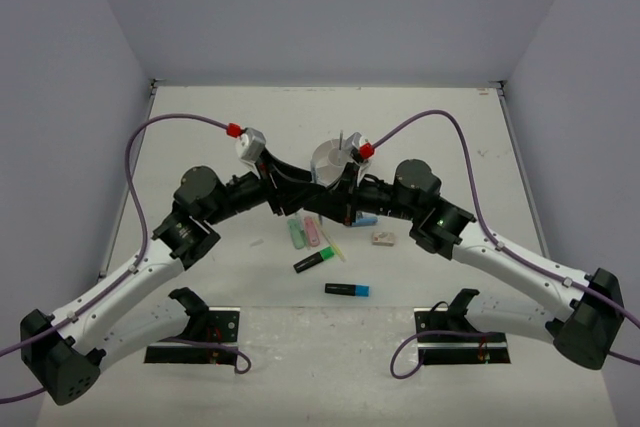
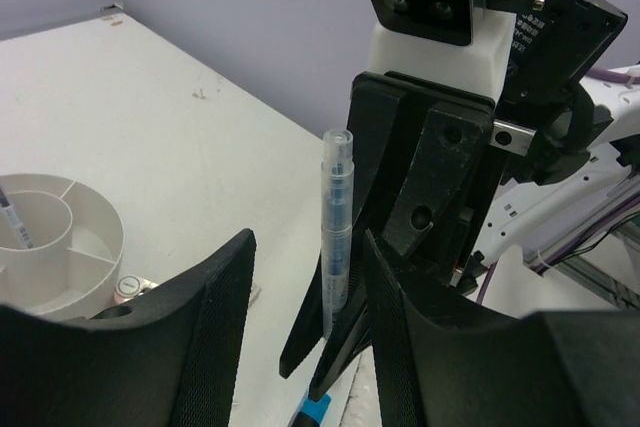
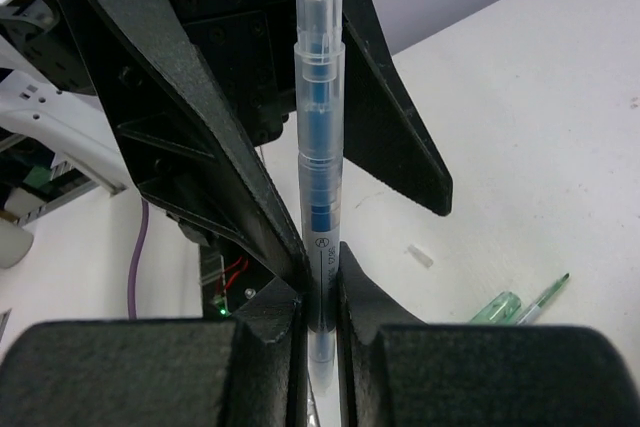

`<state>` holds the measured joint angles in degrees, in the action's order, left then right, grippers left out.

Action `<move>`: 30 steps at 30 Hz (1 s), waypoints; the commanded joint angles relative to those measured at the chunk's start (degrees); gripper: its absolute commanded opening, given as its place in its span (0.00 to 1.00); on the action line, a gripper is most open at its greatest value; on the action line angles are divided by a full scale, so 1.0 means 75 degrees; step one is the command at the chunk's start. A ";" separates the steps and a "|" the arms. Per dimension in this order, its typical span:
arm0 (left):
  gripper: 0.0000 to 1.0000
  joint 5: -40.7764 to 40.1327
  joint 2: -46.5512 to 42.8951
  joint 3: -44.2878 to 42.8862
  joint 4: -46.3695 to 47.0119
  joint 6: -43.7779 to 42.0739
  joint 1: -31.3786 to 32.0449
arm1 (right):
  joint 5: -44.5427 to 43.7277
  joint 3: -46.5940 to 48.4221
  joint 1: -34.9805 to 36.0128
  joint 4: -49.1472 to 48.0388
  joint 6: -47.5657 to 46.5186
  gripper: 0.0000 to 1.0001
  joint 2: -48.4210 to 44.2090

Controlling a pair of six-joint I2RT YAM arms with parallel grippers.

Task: Sort the stationery into containers
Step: Close the pen cap on the pen.

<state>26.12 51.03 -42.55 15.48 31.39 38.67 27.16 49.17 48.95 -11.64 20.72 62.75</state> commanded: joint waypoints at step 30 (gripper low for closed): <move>0.00 0.1300 0.0489 -0.0800 -0.0754 -0.0074 0.0020 | -0.0393 0.0900 -0.0030 -0.0205 -0.0287 0.00 -0.0654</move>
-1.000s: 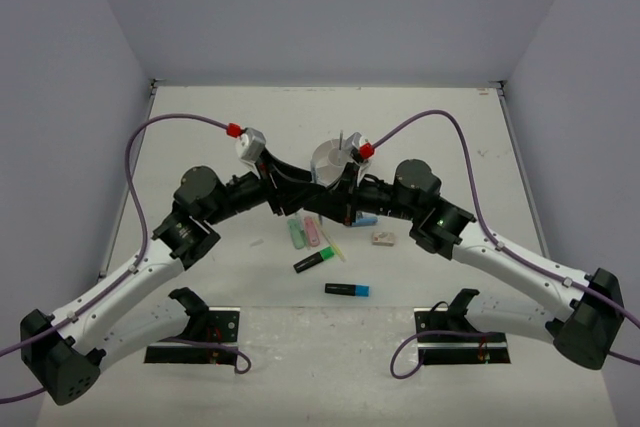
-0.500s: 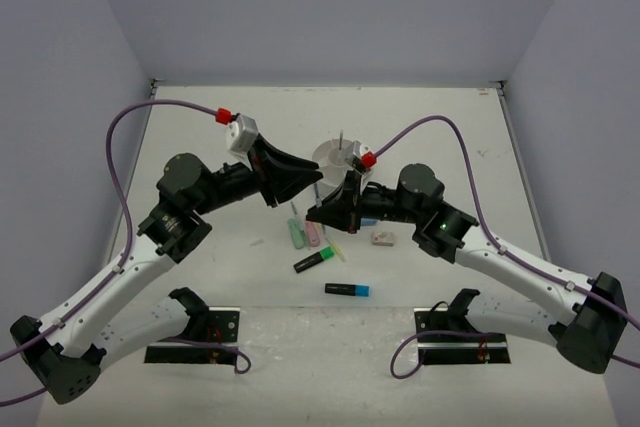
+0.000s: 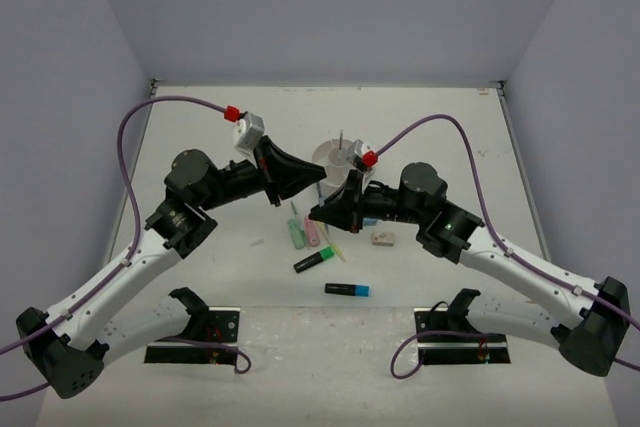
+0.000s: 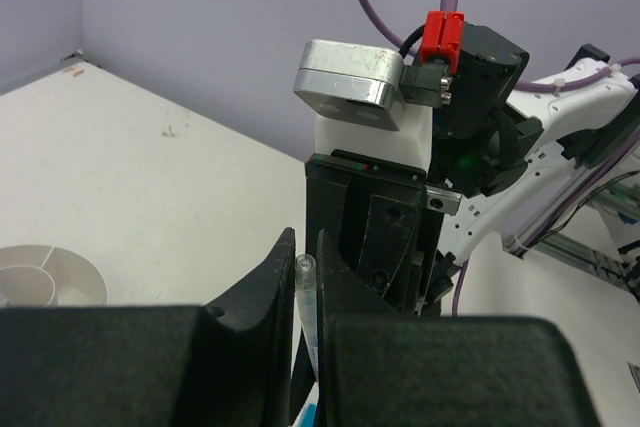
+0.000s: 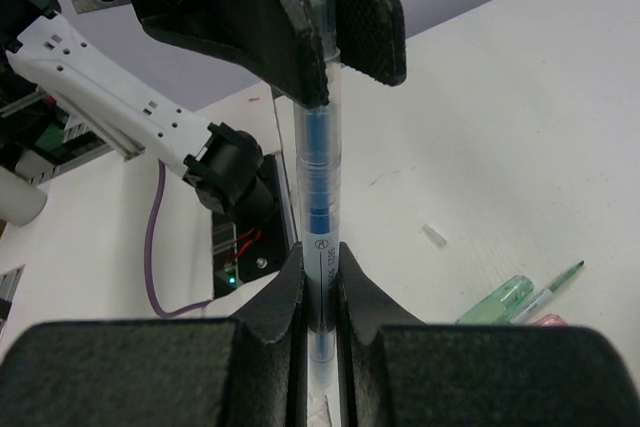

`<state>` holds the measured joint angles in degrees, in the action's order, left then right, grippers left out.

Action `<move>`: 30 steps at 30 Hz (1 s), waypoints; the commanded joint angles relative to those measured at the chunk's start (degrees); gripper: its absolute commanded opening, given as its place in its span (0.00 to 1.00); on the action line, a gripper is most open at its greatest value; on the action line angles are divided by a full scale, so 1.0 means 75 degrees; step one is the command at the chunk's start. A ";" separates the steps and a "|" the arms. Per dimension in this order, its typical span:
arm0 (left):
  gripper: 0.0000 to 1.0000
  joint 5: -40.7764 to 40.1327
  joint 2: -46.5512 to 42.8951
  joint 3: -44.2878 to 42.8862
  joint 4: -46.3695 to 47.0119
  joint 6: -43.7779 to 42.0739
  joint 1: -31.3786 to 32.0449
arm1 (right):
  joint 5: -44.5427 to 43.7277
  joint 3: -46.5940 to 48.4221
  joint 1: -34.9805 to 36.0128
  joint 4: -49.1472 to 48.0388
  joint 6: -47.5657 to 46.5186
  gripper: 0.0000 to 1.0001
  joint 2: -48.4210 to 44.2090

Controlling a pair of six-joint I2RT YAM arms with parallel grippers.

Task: Sort the stationery into containers
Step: Close the pen cap on the pen.

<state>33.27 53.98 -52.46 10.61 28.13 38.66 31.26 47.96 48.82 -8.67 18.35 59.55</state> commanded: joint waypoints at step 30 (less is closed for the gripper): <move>0.59 -0.4083 -0.0024 -0.1616 -0.2719 -0.0810 0.0880 | -0.1059 0.1288 -0.1483 -0.0624 -0.0018 0.00 0.1791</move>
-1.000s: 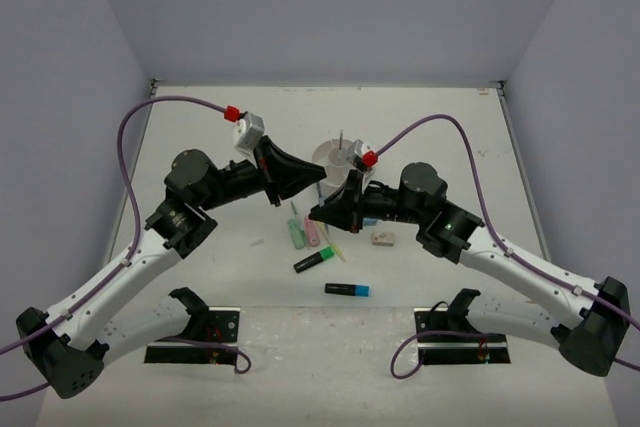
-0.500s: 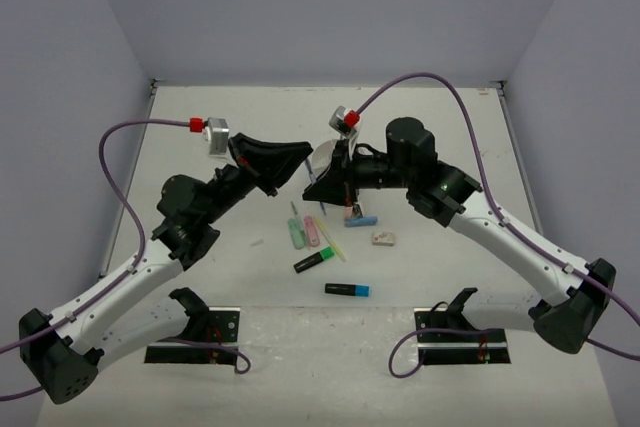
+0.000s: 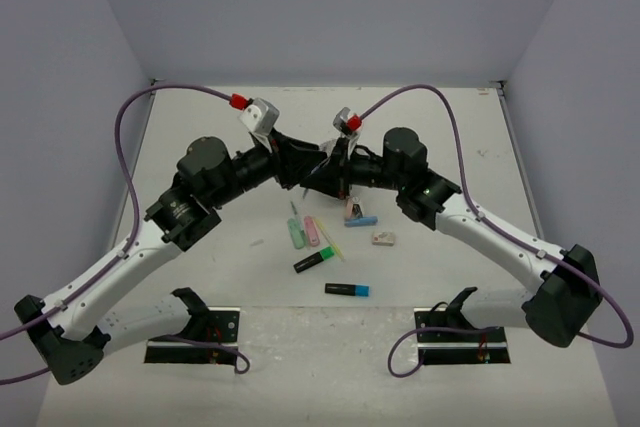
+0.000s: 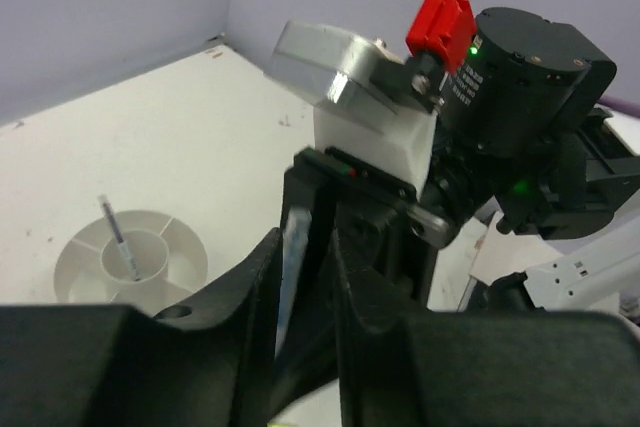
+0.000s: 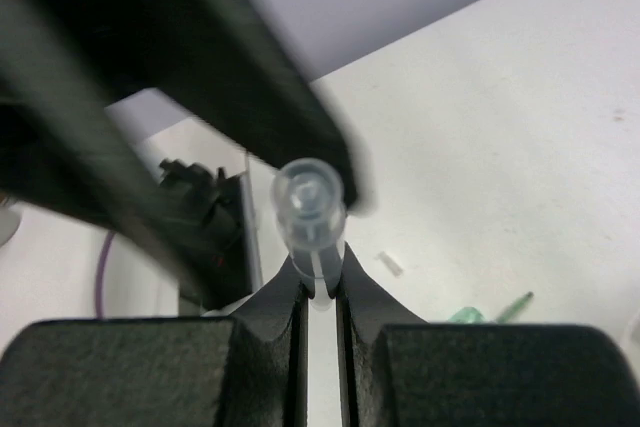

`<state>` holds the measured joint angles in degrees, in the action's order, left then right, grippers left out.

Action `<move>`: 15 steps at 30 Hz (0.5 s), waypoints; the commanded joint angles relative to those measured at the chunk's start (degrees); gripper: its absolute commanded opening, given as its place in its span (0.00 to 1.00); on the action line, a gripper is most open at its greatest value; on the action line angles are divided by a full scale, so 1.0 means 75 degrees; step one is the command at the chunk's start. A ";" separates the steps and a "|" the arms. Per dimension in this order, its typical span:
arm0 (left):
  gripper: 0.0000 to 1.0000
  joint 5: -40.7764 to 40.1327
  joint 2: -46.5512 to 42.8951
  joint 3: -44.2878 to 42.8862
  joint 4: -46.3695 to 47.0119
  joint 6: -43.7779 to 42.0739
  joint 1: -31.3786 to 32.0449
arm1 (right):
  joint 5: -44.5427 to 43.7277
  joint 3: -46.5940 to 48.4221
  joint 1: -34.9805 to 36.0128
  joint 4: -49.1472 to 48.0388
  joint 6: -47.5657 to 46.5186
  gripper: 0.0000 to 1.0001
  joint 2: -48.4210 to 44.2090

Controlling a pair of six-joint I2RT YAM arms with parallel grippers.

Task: Sort the stationery into containers
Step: Close the pen cap on the pen, then place the pen in the storage box.

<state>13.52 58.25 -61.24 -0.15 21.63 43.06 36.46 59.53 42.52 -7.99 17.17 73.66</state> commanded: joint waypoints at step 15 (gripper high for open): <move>1.00 -0.6981 -0.0998 -0.0632 -0.5051 0.1029 0.0294 | -0.5816 0.1599 -0.1329 0.0560 -0.0719 0.00 0.2307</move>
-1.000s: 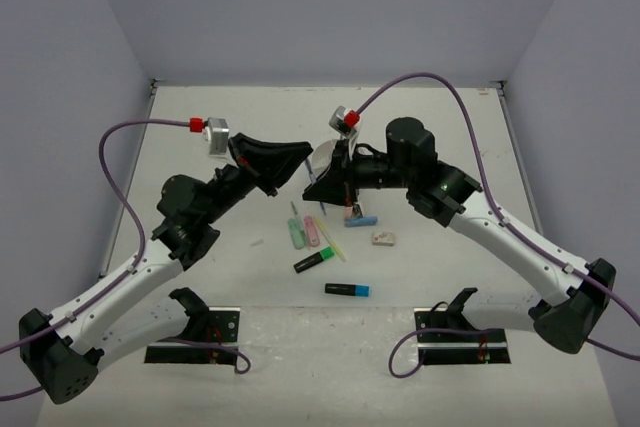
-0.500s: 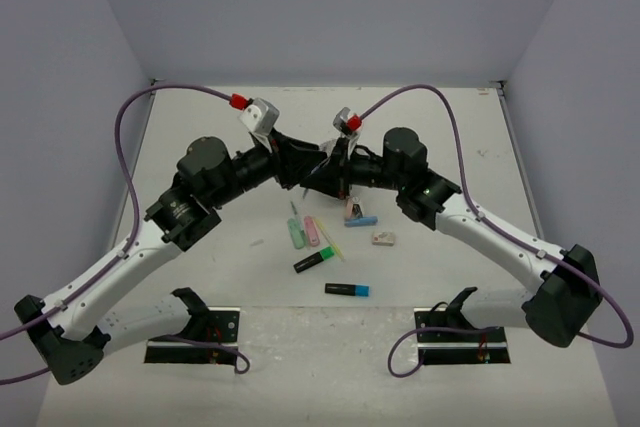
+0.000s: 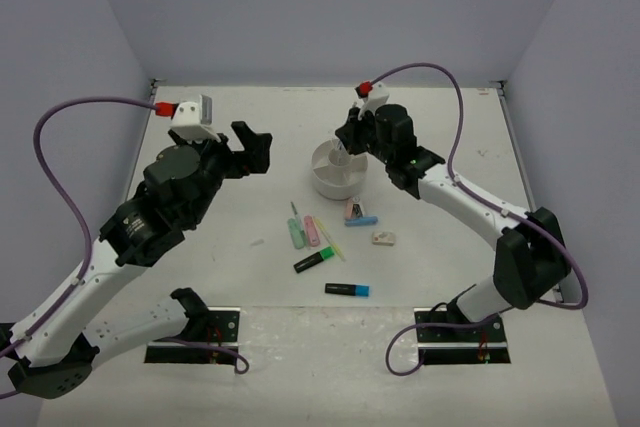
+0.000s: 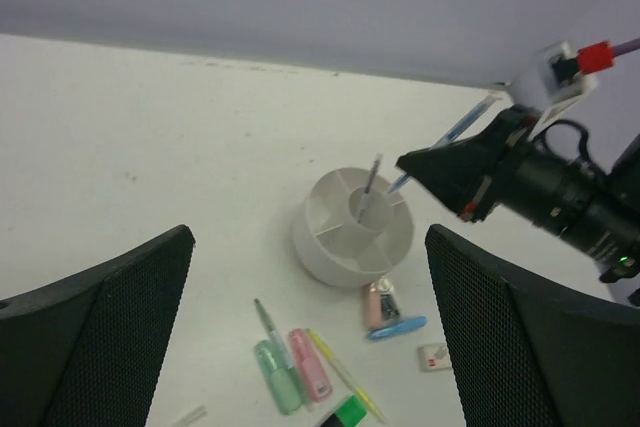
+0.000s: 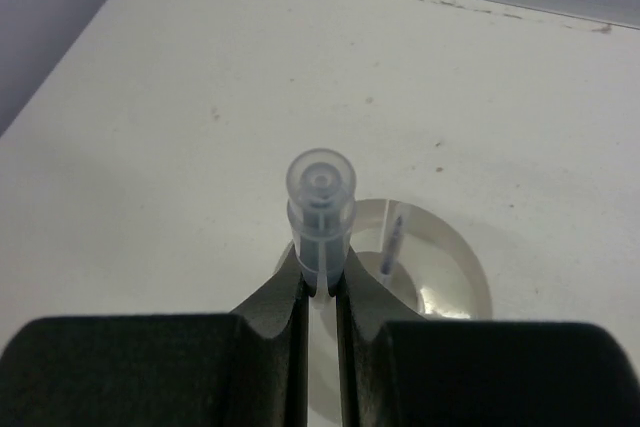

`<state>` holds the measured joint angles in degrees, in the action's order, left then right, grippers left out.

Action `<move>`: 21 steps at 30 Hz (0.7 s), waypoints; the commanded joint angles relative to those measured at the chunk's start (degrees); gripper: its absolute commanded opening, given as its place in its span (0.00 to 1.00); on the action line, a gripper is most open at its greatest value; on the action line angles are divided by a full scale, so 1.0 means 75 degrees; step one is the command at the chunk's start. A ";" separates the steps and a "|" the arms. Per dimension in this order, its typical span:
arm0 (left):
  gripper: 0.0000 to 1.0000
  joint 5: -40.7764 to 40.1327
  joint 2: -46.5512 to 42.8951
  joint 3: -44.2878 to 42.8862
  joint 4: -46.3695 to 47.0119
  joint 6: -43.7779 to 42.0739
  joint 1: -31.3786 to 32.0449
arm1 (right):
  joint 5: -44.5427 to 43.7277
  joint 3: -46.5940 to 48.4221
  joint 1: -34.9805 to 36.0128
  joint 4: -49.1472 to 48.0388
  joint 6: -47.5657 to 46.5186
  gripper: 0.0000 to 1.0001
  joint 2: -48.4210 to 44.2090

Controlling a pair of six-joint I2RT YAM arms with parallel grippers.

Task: Sort the stationery into containers
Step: Place the pen in the storage box.

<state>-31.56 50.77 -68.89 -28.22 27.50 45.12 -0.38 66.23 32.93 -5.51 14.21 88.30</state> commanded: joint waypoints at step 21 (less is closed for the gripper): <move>1.00 -0.3369 -0.0515 0.0793 -0.2260 0.0572 0.0007 | -0.0243 0.0017 -0.0055 0.0052 0.0039 0.48 0.0162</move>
<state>-50.68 45.18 -63.72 -45.10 29.43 45.15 -3.34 66.28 32.29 -4.21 14.28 93.80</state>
